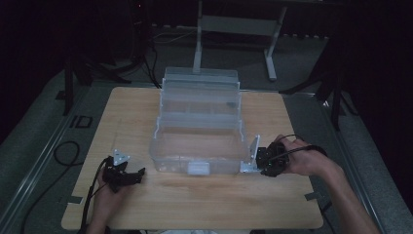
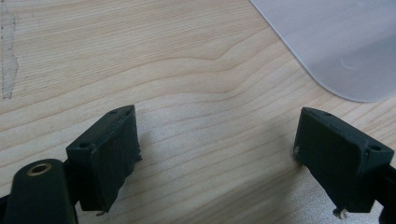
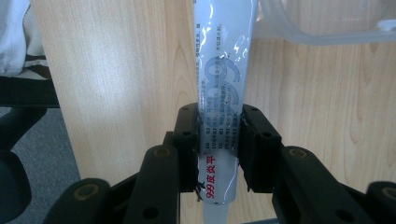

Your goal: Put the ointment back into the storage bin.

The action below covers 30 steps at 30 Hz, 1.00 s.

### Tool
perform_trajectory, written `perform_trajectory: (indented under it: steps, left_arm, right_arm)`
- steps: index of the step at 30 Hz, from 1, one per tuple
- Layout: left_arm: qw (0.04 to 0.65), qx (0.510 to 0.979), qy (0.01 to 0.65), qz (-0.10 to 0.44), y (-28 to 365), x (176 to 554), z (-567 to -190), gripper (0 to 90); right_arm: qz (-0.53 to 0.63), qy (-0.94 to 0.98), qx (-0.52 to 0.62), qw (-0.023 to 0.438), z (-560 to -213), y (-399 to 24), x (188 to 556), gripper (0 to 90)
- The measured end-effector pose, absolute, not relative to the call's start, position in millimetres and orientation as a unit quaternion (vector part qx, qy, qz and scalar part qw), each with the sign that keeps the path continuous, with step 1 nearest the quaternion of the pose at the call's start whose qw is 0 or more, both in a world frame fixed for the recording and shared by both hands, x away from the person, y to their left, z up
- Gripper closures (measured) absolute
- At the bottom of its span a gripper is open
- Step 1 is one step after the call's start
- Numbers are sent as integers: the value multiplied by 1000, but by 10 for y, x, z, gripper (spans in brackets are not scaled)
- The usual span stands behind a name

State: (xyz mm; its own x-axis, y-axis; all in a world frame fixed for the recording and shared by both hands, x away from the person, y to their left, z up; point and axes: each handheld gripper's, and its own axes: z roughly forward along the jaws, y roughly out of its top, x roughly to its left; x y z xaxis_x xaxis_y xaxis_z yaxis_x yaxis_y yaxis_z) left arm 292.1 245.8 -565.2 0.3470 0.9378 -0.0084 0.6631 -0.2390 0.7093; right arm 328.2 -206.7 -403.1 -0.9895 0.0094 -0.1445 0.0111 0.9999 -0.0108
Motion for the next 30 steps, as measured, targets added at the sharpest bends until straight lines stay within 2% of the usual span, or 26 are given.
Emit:
perform_trajectory:
  steps: [30]
  left_arm:
    - [318,757,529,217,2458,2921,-5652,144]
  right_arm:
    - [0,997,2,81,-3827,-1905,3445,702]
